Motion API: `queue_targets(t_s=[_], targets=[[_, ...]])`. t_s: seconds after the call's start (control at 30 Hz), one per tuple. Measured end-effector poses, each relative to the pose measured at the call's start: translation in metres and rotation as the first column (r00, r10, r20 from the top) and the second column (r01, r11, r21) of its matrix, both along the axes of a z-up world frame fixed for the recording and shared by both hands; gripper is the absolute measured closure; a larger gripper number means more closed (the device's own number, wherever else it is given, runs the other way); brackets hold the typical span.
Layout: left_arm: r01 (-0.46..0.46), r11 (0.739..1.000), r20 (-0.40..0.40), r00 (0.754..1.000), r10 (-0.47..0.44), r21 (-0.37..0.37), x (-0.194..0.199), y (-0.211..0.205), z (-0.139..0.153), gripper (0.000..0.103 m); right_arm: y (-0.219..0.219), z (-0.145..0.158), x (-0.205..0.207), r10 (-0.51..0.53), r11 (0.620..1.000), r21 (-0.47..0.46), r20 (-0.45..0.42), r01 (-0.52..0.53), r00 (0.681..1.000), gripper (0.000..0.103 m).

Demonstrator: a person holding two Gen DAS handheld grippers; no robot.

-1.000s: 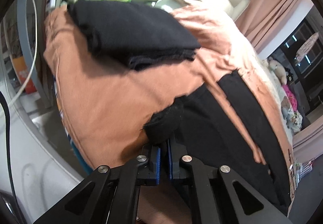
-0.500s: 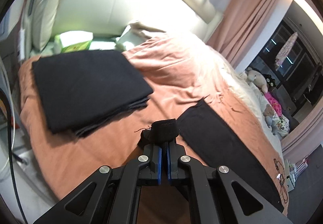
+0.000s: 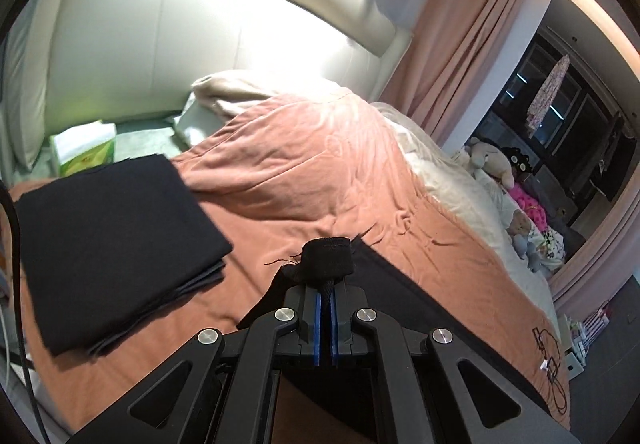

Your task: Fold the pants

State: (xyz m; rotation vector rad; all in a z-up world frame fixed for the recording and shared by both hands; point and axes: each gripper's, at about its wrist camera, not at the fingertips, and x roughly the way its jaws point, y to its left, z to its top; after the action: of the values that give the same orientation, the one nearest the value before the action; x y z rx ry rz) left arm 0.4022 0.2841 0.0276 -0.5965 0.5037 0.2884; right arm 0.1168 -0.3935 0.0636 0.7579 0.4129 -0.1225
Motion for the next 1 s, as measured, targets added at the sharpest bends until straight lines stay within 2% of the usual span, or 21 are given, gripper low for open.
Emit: queue_targets(t_s=[0.23,0.5,1.0], targets=[[0.012,1.000,-0.008,1.000,-0.012,-0.016,0.049,-0.002,-0.002,0.100,0.004,0.014,0.037,-0.012,1.000,-0.021,-0.019,0.011,1.000,0.103],[0.021,1.000,-0.041,0.999,-0.022,-0.013,0.112,-0.010,-0.012,0.100,0.005,0.024,0.098,-0.035,0.999,-0.038,-0.055,0.033,0.998,0.103],[0.038,0.999,-0.182,0.983,-0.037,0.002,0.233,-0.020,-0.071,0.100,0.013,0.023,0.227,-0.084,0.994,-0.082,-0.176,0.070,0.981,0.103]])
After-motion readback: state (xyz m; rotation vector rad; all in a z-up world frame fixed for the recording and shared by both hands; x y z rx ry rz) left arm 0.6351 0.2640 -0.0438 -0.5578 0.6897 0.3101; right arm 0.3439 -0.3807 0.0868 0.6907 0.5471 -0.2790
